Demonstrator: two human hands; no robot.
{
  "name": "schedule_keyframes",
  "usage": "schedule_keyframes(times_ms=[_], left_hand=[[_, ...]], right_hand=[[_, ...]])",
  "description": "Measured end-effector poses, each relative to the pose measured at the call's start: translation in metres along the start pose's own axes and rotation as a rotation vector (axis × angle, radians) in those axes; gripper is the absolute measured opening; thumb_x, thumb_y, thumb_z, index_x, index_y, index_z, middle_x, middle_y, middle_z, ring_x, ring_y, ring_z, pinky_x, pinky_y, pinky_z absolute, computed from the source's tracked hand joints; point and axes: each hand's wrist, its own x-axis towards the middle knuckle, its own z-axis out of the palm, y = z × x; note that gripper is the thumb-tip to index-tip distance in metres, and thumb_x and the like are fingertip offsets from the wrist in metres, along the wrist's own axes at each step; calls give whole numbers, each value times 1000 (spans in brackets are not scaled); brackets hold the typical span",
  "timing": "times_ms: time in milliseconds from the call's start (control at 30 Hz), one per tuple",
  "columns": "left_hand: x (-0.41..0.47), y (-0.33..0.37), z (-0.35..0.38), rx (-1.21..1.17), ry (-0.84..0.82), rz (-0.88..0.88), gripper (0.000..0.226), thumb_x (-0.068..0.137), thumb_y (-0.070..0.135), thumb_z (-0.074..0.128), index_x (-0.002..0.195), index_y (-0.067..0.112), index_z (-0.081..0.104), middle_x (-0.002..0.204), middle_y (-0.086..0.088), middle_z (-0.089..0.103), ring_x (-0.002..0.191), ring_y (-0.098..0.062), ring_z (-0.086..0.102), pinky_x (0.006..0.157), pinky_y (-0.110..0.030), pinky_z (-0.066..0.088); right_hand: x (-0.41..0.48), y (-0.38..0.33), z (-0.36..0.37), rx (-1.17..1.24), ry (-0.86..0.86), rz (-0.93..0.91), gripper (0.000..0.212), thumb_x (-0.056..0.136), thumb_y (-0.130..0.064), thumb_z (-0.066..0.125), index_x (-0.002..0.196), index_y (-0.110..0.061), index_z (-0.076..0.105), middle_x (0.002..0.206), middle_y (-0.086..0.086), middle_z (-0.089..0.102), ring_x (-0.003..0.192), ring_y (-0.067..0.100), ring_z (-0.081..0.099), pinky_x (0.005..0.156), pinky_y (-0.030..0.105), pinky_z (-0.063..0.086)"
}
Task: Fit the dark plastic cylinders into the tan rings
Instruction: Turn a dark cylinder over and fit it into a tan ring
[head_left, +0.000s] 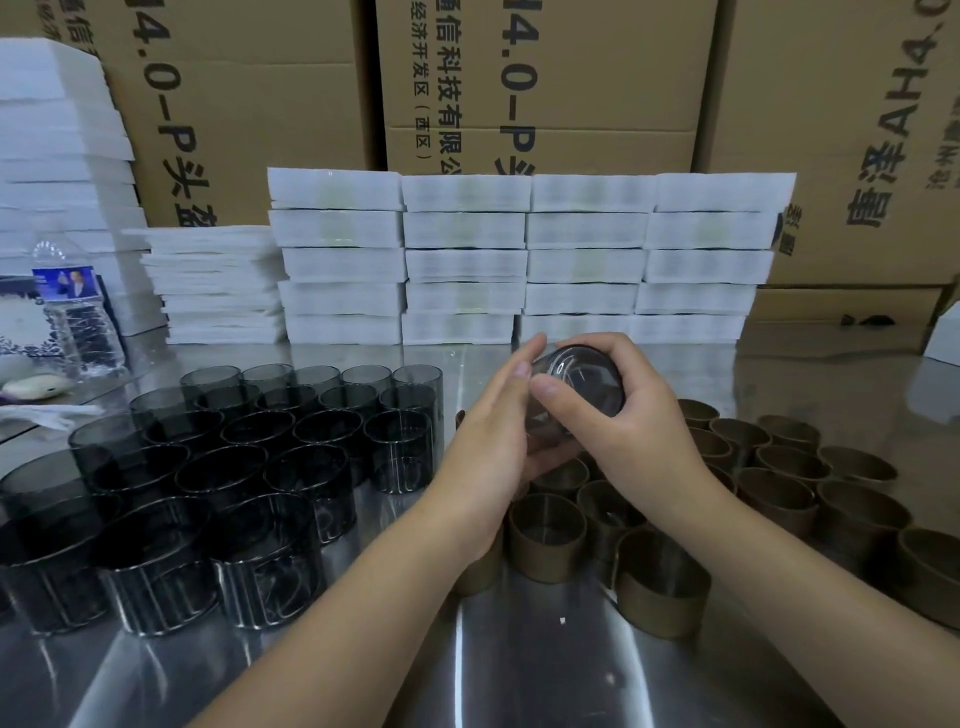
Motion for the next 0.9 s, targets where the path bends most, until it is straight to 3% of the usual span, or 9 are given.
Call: schedule_keyframes(times_ms=[167, 300, 533, 700, 900], left_hand=[[1, -1, 0, 44, 15, -35, 30, 105, 34, 38, 117, 47, 62, 112, -1, 72, 93, -19, 73, 83, -35, 59], [3, -5, -2, 58, 8, -27, 29, 105, 34, 38, 116, 47, 62, 97, 6, 75, 88, -17, 73, 85, -38, 59], [4, -8, -3, 52, -14, -33, 30, 105, 37, 36, 119, 45, 60, 94, 2, 75, 90, -18, 73, 82, -35, 59], [2, -5, -2, 43, -27, -39, 35, 106, 35, 35, 133, 32, 56, 111, -10, 71, 94, -19, 73, 83, -36, 59], [-1, -3, 1, 21, -17, -34, 34, 106, 34, 34, 131, 32, 57, 117, -10, 69, 97, -20, 72, 84, -37, 59]], right_hand=[[1, 1, 0, -6, 5, 22, 41, 59, -65, 68, 87, -38, 57, 87, -21, 68, 81, -1, 66, 70, 16, 49], [4, 3, -2, 2, -3, 62, 41, 59, -66, 67, 85, -35, 57, 81, -17, 67, 76, 2, 64, 70, 23, 48], [6, 0, -3, 129, -8, 49, 36, 69, -57, 65, 82, -23, 61, 68, -14, 65, 65, -1, 61, 56, 12, 47], [7, -1, -1, 158, -10, 56, 29, 73, -50, 61, 81, -22, 63, 62, -16, 62, 59, -4, 59, 53, 11, 44], [6, -2, -2, 169, 0, 59, 28, 81, -44, 57, 85, -17, 64, 61, -18, 61, 58, -4, 61, 52, 10, 44]])
